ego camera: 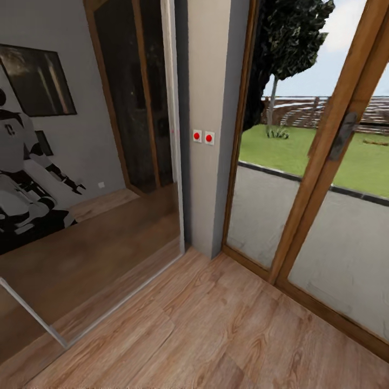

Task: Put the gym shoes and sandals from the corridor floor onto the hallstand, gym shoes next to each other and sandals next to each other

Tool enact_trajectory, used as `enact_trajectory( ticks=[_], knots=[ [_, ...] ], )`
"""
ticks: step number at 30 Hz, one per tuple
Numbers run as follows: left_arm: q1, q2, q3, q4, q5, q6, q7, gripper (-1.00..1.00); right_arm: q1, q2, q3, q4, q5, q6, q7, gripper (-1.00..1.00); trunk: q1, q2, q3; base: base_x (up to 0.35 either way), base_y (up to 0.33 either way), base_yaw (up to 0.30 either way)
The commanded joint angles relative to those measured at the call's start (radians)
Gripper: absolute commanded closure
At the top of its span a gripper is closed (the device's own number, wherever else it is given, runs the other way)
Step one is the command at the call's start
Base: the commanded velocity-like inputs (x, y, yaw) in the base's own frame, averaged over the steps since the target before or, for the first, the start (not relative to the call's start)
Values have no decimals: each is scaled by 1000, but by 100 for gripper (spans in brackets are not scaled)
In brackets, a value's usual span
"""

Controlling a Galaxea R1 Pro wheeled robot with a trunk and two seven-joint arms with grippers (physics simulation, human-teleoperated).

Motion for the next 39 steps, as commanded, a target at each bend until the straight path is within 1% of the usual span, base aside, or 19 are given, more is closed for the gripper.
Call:
enact_trajectory(
  ticks=[1,32,39],
  knots=[
    [-1,0,-1,1,8,-3,-1,-100,0,0,2,0,-9,-3,-1,-100,0,0,-2,0,0,204],
    [-1,0,3,2,6,-1,5,-100,0,0,1,0,-7,-7,-1,-100,0,0,-38,0,0,204],
    [-1,1,27,2,15,-3,9,-100,0,0,1,1,-7,-7,-1,-100,0,0,-46,0,0,204]
  ],
)
